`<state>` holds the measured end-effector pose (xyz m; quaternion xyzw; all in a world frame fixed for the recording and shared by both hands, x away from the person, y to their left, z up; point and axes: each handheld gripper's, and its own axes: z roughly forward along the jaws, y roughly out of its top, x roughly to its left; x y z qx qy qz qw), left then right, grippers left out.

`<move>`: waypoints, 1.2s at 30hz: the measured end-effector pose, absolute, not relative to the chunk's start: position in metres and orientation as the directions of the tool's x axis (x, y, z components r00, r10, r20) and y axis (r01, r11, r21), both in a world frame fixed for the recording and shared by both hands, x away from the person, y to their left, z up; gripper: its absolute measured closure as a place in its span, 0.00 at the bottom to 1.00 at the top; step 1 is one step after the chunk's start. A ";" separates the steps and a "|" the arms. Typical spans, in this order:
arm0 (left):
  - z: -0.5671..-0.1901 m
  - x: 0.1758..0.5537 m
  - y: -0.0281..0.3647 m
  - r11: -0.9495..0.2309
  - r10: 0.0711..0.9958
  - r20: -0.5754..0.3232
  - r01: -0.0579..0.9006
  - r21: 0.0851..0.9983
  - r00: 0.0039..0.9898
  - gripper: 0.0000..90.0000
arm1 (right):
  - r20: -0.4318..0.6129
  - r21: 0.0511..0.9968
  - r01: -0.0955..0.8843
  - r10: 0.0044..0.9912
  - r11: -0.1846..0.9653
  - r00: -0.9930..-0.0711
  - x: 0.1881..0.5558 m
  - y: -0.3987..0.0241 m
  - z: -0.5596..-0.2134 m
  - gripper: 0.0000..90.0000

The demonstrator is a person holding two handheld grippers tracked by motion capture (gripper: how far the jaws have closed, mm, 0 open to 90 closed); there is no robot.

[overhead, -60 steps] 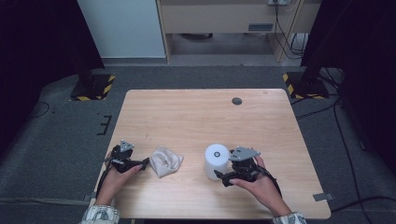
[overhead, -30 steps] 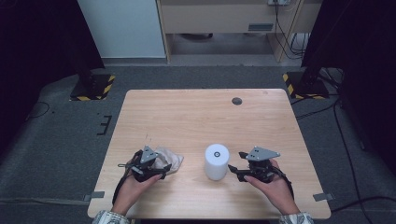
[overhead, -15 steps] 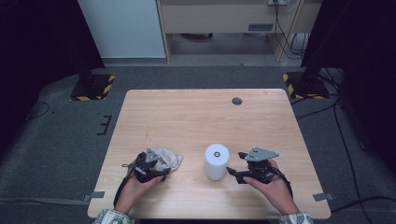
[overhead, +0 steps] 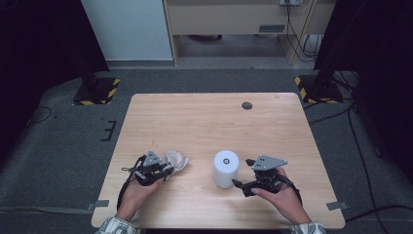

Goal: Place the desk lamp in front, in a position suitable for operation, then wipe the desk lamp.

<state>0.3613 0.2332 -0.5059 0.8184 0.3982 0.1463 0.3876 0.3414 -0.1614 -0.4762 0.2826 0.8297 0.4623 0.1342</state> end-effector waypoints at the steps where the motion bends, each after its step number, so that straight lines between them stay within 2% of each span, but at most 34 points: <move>1: -0.506 0.361 0.233 -0.382 0.765 -0.069 0.538 0.751 0.640 0.78 | 0.039 0.843 0.345 0.593 0.413 -0.804 0.341 -0.161 -0.476 0.10; 7: -0.490 0.356 0.225 -0.357 0.723 -0.099 0.493 0.793 0.684 0.78 | 0.032 0.848 0.334 0.591 0.411 -0.806 0.343 -0.155 -0.475 0.08; 19: -0.443 0.345 0.196 -0.356 0.625 -0.092 0.388 0.850 0.775 0.78 | 0.017 0.854 0.319 0.591 0.411 -0.806 0.349 -0.146 -0.471 0.06; 28: -0.410 0.360 0.169 -0.397 0.572 -0.057 0.337 0.853 0.818 0.78 | 0.015 0.862 0.305 0.581 0.406 -0.814 0.355 -0.135 -0.470 0.05; 36: -0.397 0.369 0.146 -0.432 0.533 -0.039 0.312 0.846 0.845 0.78 | 0.002 0.858 0.295 0.571 0.420 -0.821 0.359 -0.128 -0.473 0.05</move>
